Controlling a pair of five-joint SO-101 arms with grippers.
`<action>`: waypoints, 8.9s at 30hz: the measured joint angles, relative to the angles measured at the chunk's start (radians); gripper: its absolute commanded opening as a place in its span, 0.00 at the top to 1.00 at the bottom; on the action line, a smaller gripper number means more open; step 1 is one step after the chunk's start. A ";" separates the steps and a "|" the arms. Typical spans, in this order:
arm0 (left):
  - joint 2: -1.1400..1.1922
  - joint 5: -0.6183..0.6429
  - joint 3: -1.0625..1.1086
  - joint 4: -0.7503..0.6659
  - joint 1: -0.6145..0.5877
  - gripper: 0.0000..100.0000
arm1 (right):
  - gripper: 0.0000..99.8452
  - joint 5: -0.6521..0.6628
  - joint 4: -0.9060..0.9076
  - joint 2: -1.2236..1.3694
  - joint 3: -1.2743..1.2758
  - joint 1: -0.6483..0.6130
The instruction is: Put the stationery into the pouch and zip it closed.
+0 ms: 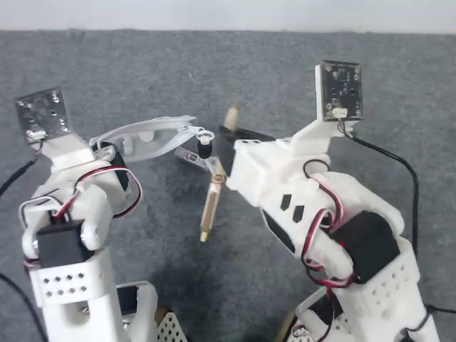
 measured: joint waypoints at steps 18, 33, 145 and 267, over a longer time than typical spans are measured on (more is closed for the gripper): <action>0.000 0.000 0.000 0.000 0.000 0.99 | 0.99 0.040 -0.347 -0.204 0.295 -0.006; 0.000 0.000 0.000 0.000 0.000 0.99 | 0.99 0.163 -0.914 -0.333 0.578 -0.008; 0.000 0.089 0.000 -0.037 -0.450 0.99 | 0.85 0.549 -0.651 0.680 0.410 0.009; 0.000 0.089 0.000 -0.037 -0.450 0.99 | 0.99 0.502 0.210 1.226 -0.345 0.028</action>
